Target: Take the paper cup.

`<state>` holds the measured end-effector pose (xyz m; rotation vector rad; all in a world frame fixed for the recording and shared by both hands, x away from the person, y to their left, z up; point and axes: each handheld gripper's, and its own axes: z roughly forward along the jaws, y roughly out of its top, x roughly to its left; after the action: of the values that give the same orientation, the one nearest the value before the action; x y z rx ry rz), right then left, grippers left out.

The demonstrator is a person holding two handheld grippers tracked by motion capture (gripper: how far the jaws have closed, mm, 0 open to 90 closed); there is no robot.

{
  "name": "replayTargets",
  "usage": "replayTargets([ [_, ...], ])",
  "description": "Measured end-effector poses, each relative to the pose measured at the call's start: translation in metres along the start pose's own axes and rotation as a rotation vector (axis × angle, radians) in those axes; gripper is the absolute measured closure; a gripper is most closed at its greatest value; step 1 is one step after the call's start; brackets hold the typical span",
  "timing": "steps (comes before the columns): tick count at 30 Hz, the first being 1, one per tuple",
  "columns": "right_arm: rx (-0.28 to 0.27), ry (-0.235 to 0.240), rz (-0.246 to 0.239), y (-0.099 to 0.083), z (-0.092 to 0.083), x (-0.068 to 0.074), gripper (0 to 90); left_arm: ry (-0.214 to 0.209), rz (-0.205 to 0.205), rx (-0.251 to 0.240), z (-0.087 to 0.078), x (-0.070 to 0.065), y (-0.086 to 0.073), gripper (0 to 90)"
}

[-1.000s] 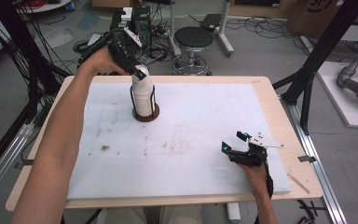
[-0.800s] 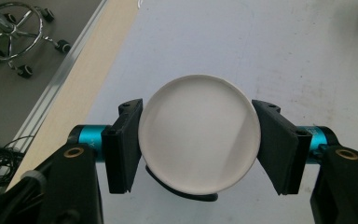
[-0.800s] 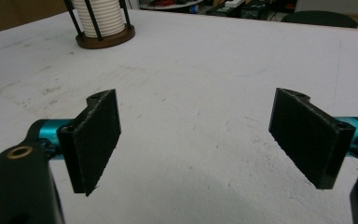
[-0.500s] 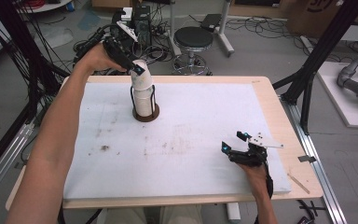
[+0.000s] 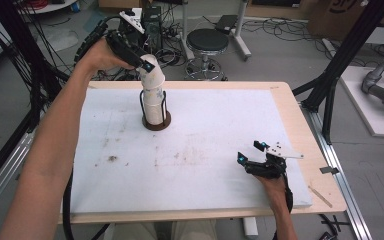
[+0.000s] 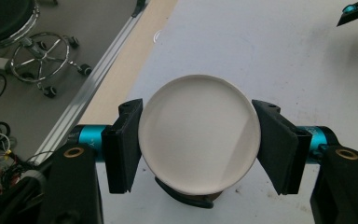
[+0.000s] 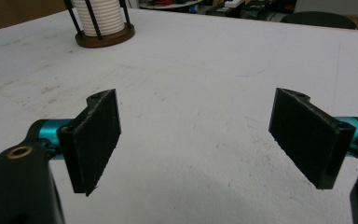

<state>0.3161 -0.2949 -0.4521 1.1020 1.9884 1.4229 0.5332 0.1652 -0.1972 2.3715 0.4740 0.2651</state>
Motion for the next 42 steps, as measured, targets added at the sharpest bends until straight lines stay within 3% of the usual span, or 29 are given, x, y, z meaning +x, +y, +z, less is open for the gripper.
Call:
replayTargets([
  [9,-0.001,0.001,0.001,0.0,0.0,0.0,16.9,0.014,0.004,-0.029,-0.016,-0.004,0.01,37.0],
  [15,-0.001,0.001,0.003,0.0,0.0,0.0,16.9,0.021,0.0,-0.019,-0.016,-0.006,0.009,37.0],
  [17,-0.003,0.001,0.001,0.0,0.0,0.0,16.9,-0.004,-0.005,-0.031,-0.016,-0.007,0.009,37.0],
  [26,-0.002,0.002,0.0,0.0,0.0,0.0,16.9,-0.001,-0.015,-0.046,-0.018,-0.022,0.007,37.0],
  [34,0.0,0.003,0.002,0.0,0.0,0.0,16.9,0.001,-0.029,-0.126,-0.031,-0.04,0.0,37.0],
  [42,0.011,0.008,0.004,0.001,0.001,-0.001,16.9,-0.002,-0.03,-0.205,-0.047,-0.057,-0.019,37.0],
])
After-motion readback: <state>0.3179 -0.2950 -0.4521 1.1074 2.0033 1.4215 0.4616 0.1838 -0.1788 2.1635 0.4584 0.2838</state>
